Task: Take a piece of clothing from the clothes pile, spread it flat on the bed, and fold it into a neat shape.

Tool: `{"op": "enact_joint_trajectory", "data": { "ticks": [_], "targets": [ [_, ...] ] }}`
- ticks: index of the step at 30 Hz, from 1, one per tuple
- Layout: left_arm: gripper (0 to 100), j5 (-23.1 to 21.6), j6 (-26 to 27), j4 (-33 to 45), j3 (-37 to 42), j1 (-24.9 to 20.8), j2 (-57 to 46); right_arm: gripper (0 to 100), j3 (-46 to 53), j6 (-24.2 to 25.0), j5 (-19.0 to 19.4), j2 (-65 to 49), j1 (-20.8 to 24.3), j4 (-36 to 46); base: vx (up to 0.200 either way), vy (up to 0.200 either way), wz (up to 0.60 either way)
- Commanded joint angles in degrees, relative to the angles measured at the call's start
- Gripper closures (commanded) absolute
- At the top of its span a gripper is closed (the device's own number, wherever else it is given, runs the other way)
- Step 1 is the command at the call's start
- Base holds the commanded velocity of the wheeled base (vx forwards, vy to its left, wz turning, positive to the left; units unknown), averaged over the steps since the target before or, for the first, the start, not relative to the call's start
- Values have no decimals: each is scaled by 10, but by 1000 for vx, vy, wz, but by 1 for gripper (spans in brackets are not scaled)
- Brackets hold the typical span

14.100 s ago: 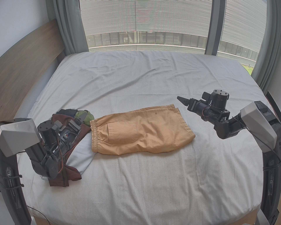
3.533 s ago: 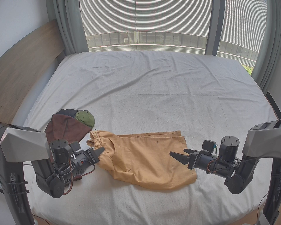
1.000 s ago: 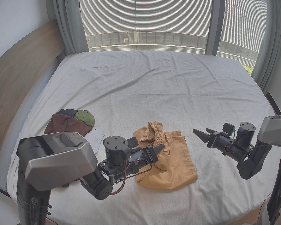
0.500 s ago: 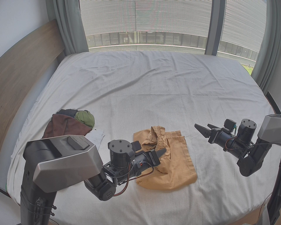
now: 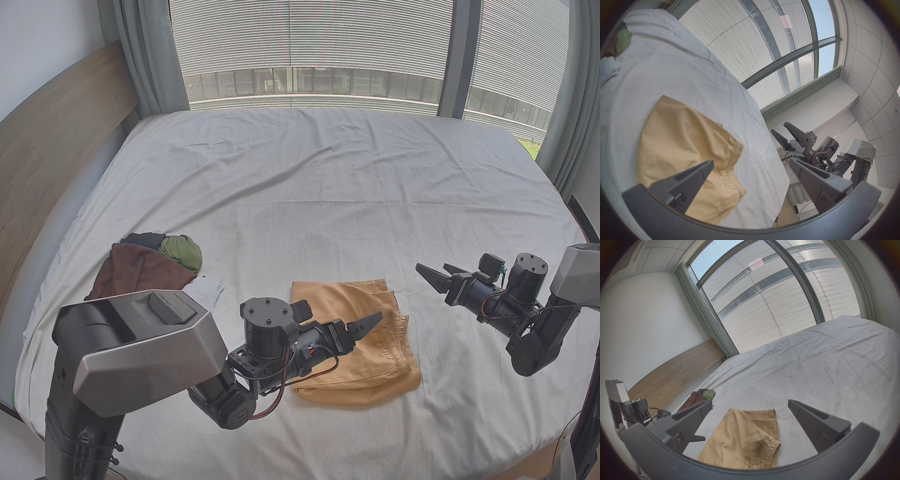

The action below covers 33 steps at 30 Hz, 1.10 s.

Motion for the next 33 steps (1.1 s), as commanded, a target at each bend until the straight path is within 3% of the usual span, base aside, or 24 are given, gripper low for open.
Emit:
{"op": "enact_joint_trajectory", "data": {
  "ticks": [1,11,19,26,33],
  "targets": [
    [0,1,-1,-1,1,-5,1,0,0,0,0,1,0,1,0,0,0],
    [0,34,0,-8,23,10,-5,0,20,-2,0,8,5,12,0,0,0],
    [0,34,4,-67,105,36,-30,0,35,-4,1,2,13,39,0,0,0],
    [0,23,14,-99,190,87,-96,0,44,-8,1,3,24,43,0,0,0],
    [0,-28,21,-127,294,168,-186,0,51,-20,1,2,27,46,0,0,0]
  ]
}}
